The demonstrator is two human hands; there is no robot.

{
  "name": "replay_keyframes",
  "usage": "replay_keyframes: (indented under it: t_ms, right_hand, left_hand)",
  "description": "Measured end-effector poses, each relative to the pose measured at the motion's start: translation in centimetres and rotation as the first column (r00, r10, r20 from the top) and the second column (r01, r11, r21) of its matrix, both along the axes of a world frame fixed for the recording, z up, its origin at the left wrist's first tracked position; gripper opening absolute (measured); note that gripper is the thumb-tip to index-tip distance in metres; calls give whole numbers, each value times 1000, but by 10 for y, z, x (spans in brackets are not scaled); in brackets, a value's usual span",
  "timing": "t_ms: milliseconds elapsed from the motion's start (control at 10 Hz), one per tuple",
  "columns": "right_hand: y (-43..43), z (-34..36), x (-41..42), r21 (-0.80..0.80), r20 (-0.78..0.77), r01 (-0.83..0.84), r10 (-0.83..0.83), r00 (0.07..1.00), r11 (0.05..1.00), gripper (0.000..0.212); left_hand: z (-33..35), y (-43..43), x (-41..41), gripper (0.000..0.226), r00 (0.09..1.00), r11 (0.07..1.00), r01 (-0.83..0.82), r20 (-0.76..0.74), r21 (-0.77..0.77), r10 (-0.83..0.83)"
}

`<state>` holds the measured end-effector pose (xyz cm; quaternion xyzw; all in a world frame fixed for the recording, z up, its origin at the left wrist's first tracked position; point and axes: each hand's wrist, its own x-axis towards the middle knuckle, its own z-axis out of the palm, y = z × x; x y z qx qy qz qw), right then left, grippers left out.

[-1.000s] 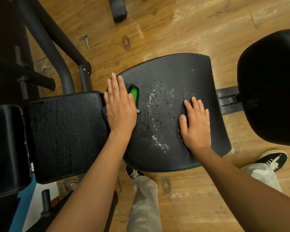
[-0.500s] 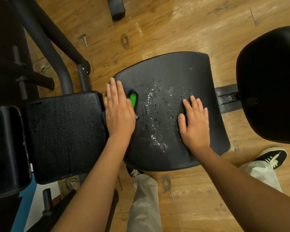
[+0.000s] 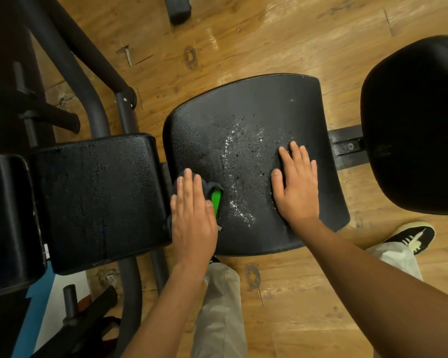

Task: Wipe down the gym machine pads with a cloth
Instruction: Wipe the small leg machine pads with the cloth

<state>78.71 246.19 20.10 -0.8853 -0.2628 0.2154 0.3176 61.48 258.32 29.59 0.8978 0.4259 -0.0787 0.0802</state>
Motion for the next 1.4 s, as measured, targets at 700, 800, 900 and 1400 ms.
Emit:
replay_keyframes:
  t_ms: [700, 800, 900, 1400]
  right_hand:
    - [0, -2, -1, 10, 10, 14, -14, 1000, 1000, 50]
    - [0, -2, -1, 12, 6, 12, -12, 1000, 1000, 50]
    - [0, -1, 0, 11, 0, 9, -9, 1000, 1000, 50]
    - [0, -1, -1, 18, 15, 20, -20, 1000, 1000, 50]
  left_hand:
    - [-3, 123, 117, 58, 995, 998, -35, 99, 55, 30]
    - [-1, 106, 101, 59, 995, 998, -24, 96, 56, 18]
    - [3, 68, 63, 59, 997, 999, -27, 72, 20, 25]
    - [-4, 103, 108, 60, 999, 996, 29, 18, 81, -31]
